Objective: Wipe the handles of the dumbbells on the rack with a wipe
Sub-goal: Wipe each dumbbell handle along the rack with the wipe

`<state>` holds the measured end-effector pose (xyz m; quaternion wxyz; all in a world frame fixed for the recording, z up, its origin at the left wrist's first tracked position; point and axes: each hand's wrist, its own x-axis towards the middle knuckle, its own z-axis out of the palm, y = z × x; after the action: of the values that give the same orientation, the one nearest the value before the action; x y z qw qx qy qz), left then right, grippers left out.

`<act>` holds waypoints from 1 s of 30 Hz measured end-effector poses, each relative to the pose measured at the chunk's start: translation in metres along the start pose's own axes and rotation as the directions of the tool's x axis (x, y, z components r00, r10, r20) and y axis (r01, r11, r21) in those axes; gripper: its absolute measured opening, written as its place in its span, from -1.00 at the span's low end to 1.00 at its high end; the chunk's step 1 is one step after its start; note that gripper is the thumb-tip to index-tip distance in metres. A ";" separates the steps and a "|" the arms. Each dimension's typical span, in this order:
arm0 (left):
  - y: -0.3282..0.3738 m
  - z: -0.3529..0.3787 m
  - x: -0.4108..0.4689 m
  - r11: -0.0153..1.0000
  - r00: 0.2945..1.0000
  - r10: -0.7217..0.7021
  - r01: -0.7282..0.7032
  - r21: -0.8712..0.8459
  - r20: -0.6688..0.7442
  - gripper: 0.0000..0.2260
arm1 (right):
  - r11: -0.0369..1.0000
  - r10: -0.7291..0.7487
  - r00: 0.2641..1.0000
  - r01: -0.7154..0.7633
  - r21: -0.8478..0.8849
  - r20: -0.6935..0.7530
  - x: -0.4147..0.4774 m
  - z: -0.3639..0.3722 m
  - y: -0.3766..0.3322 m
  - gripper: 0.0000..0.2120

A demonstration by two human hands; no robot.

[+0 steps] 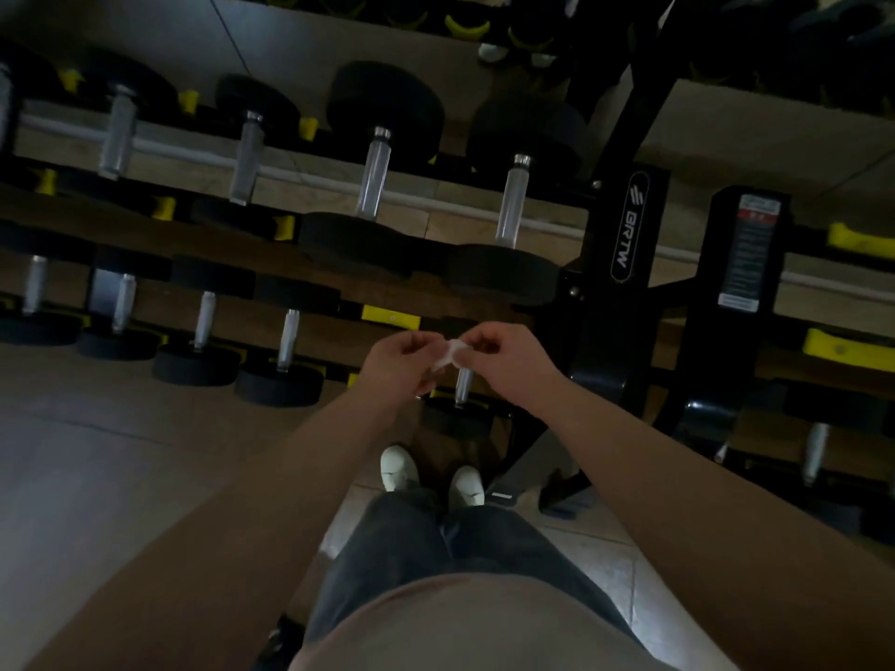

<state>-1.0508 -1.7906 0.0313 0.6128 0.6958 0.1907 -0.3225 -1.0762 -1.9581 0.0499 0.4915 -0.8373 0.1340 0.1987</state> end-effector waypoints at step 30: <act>-0.253 0.035 0.253 0.837 0.995 0.093 -0.100 0.538 0.041 -0.84 | 0.979 0.125 0.951 -0.165 -0.121 -0.283 0.194 0.154 0.291 -0.80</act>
<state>-1.0436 -1.8129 -0.3273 0.4095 0.8464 0.0531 -0.3363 -1.0579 -1.9689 -0.3320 0.3908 -0.8776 0.2475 0.1256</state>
